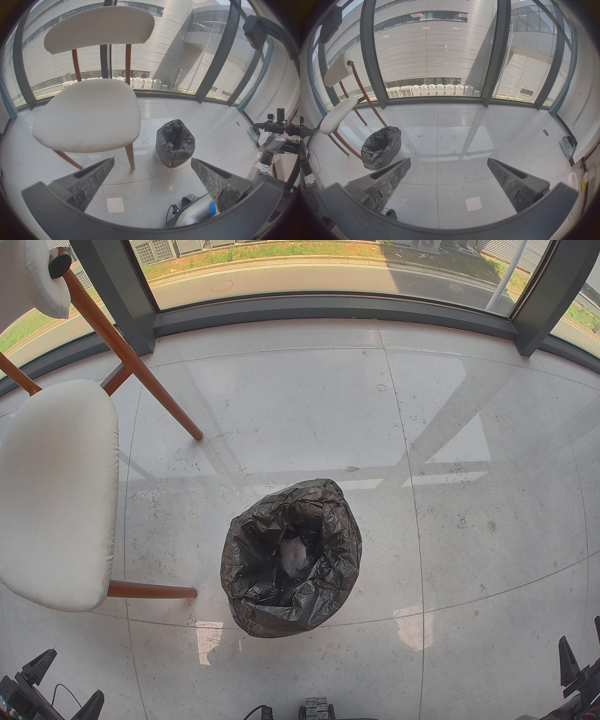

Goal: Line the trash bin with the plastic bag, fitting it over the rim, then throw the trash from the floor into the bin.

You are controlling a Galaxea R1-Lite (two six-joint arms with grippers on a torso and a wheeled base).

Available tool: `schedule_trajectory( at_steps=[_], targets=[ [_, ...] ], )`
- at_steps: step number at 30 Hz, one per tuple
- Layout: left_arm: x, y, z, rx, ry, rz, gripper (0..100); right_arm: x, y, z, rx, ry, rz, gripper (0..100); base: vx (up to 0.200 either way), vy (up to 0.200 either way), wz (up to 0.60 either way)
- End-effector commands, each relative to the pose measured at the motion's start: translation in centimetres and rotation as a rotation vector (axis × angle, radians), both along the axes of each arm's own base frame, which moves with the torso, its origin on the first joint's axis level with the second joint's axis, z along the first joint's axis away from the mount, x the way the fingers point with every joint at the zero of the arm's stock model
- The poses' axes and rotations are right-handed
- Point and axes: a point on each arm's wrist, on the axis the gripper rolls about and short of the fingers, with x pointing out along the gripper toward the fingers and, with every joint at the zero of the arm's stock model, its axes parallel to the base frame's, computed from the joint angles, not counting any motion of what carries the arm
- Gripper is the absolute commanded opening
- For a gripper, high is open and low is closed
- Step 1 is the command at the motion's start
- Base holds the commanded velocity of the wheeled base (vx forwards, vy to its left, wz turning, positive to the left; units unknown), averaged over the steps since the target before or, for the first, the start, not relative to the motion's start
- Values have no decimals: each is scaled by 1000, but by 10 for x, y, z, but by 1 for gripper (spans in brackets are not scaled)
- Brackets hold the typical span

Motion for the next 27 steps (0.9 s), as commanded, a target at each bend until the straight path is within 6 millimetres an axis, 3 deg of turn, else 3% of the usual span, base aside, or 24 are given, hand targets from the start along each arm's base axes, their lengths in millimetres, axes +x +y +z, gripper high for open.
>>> schedule_trajectory(
  at_steps=[1,9,12,16,20,27],
  targets=[
    [0,1,-4,-4,-17,-45,100,2,0,-5,5,30,0,100,0,0,0],
    [7,-4,-3,14,88,170,100,7,-1,-4,9,105,40,100,0,0,0],
    [8,-4,-3,17,104,178,100,8,-1,-4,10,117,70,100,0,0,0],
    [7,-4,-3,12,80,188,100,6,-1,-4,12,88,64,100,0,0,0],
    [-2,-3,-5,-9,-35,210,100,-6,-2,-6,7,-73,80,100,0,0,0],
    [-6,-5,-6,40,-99,225,100,-6,-2,-6,2,-73,54,100,0,0,0]
  ],
)
